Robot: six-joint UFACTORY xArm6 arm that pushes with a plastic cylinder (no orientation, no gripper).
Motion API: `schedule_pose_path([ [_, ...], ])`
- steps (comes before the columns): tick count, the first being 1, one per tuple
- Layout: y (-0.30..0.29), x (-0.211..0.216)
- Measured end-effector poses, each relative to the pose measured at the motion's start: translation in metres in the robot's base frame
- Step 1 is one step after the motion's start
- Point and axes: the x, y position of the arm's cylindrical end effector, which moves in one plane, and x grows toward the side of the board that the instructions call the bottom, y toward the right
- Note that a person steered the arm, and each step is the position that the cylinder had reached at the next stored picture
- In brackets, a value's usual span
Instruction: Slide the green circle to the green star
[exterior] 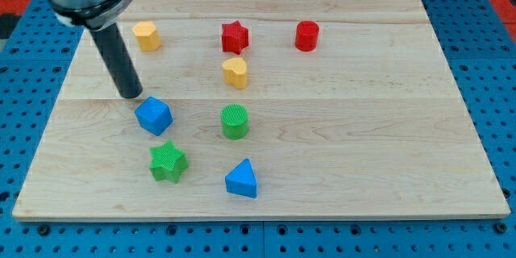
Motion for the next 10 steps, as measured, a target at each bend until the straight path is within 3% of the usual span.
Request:
schedule_pose_path([
  [6,0.007,-0.002],
  [10,0.141,0.000],
])
